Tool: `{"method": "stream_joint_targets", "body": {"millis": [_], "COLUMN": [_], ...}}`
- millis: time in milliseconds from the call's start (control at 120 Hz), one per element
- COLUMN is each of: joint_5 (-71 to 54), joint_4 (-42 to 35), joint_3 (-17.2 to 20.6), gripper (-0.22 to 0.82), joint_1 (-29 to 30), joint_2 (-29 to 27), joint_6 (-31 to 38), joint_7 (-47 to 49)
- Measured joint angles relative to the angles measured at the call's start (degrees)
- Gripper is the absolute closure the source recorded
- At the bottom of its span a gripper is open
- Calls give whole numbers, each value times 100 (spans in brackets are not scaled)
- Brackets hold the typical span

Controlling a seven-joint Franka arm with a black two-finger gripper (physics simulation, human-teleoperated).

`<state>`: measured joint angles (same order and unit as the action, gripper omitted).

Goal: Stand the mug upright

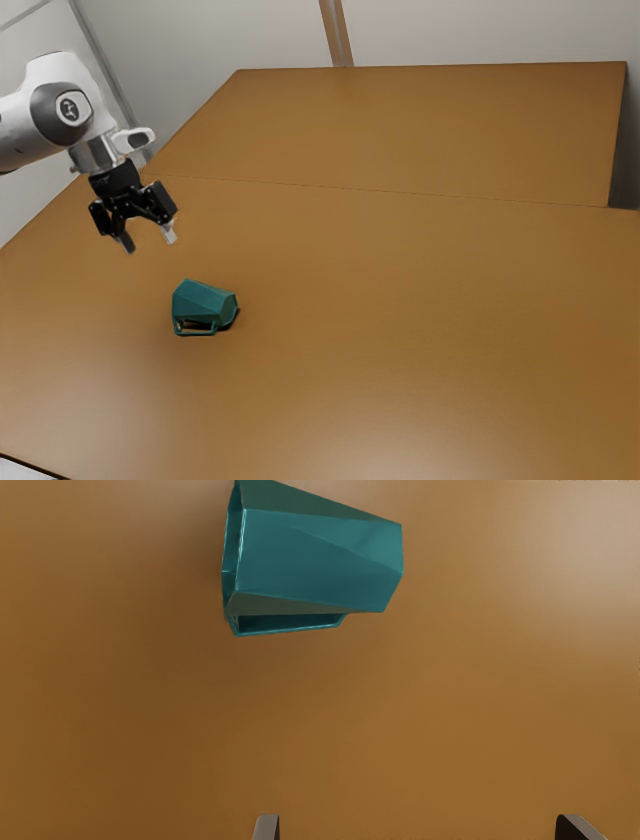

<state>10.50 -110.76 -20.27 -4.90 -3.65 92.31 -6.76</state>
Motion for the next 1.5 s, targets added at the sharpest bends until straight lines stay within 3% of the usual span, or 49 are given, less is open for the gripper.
{"method": "stream_joint_targets", "body": {"millis": [217,375,825,1500], "joint_5": [585,1027,2300,2872], "joint_4": [-479,-742,-726,-604], "joint_3": [-577,-755,-785,-828], "gripper": [0,0,0,0], "joint_1": [284,290,360,520], "joint_2": [-52,80,1252,1714], "joint_6": [276,559,1357,1542], "joint_7": [-667,-1260,-2975,-4650]}}
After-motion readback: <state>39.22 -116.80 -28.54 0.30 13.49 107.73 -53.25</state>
